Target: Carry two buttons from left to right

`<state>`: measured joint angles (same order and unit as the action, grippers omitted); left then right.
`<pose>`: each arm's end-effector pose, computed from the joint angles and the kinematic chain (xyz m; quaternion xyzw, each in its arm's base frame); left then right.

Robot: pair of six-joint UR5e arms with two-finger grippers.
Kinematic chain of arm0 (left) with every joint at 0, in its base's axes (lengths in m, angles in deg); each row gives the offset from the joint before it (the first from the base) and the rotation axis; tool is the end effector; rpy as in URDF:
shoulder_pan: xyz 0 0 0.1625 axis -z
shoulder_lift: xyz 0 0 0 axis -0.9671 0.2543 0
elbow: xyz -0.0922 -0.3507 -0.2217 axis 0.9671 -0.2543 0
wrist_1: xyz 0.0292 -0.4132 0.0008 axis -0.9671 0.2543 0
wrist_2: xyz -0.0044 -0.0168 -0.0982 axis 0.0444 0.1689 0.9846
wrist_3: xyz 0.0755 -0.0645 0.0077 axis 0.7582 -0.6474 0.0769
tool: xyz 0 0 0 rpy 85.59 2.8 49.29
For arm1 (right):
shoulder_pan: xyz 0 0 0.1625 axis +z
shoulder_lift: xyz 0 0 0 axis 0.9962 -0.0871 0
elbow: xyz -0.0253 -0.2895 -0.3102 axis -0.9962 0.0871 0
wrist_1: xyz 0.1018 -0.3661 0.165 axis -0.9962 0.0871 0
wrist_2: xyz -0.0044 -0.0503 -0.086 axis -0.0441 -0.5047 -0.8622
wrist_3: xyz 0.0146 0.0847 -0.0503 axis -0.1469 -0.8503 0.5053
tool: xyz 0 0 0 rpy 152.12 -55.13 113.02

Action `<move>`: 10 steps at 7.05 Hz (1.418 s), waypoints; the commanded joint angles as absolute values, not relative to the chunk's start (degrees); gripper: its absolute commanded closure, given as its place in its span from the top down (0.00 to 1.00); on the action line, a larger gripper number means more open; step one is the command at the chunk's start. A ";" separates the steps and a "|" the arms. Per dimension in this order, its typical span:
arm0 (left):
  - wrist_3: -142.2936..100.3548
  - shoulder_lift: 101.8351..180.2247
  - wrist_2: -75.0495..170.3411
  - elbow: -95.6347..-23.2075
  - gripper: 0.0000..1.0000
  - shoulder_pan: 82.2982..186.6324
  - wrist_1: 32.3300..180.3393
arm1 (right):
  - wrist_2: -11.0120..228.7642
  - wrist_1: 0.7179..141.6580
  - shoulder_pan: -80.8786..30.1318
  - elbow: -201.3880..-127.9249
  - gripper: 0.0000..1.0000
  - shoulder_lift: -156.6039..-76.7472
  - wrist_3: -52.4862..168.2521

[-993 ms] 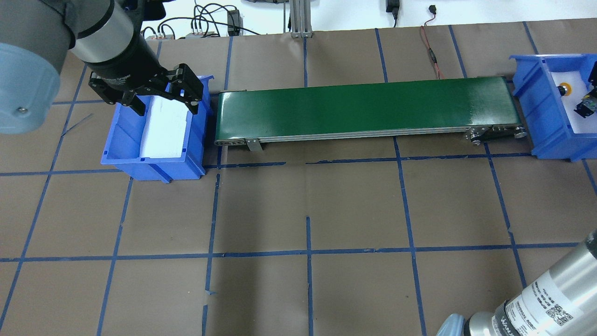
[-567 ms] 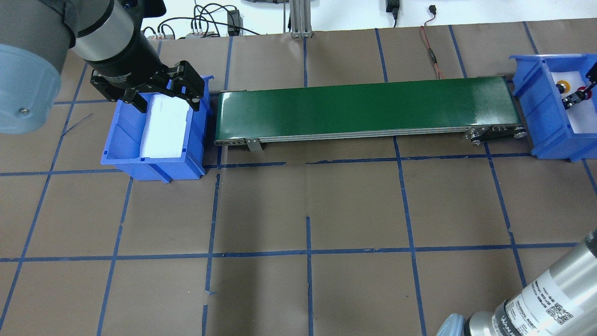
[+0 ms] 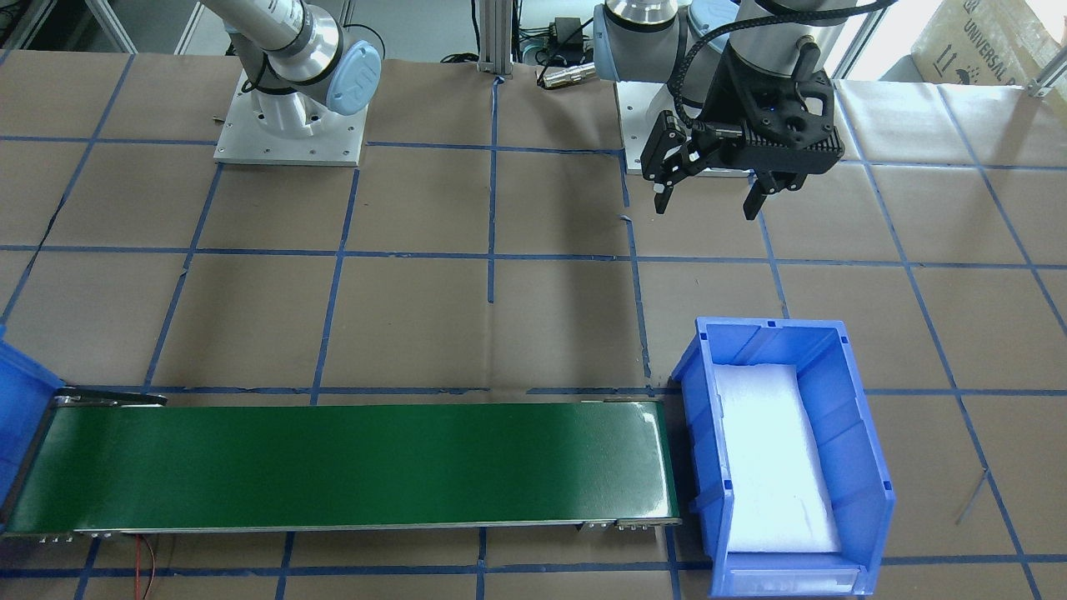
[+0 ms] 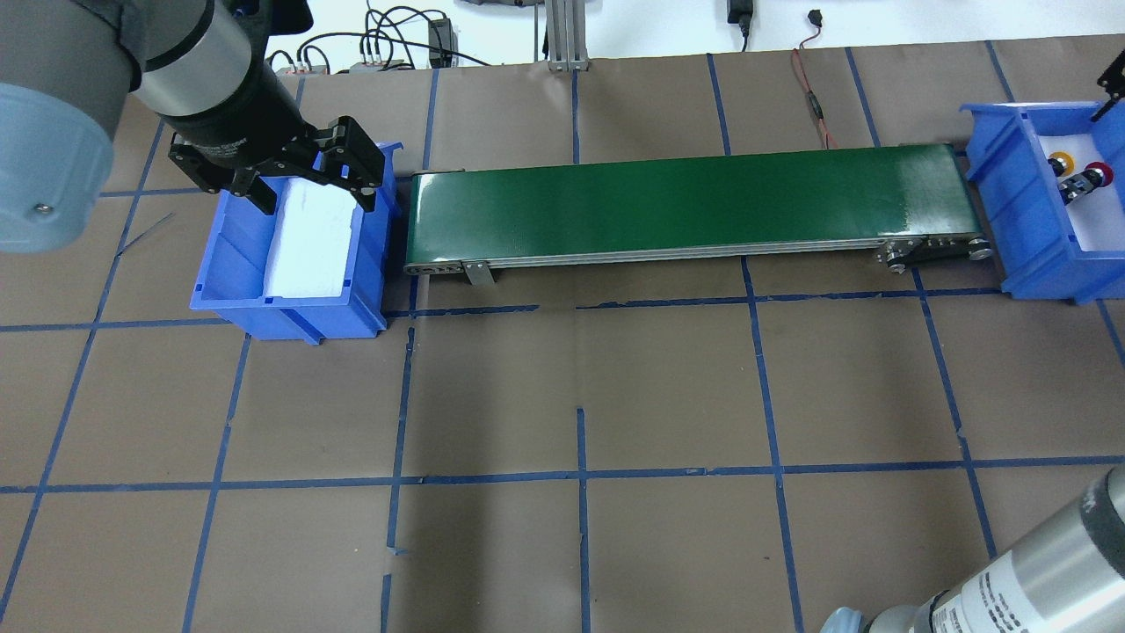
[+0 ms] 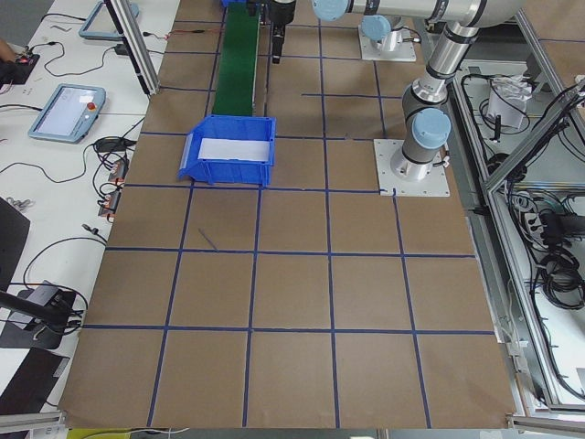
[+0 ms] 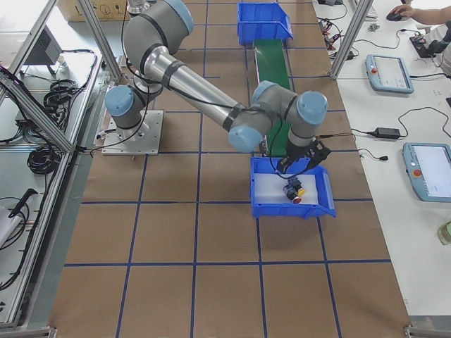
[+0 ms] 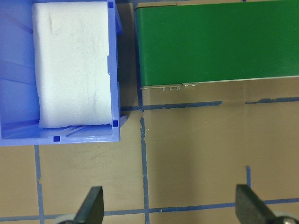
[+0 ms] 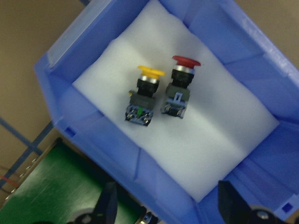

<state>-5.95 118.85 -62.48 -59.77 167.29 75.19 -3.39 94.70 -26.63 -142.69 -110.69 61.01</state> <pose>-0.1527 -0.4775 0.5074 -0.0208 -0.9983 0.0533 0.0131 -0.2429 -0.6511 0.4013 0.3823 0.9236 -0.0282 0.0021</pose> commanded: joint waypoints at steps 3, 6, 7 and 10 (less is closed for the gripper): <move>-5.71 118.45 -62.92 -59.77 1.00 167.29 75.48 | -4.94 83.21 -7.36 -144.35 1.00 -122.60 51.47; -5.71 118.45 -62.92 -59.77 1.00 167.29 75.48 | -2.91 83.64 7.51 -149.59 1.00 -130.51 51.45; -5.71 118.53 -62.92 -59.86 1.00 167.29 75.48 | -3.26 82.87 8.07 -153.01 1.00 -134.89 51.44; -5.71 118.54 -62.92 -59.77 1.00 167.29 75.40 | -3.79 86.11 6.94 -159.82 1.00 -135.29 53.97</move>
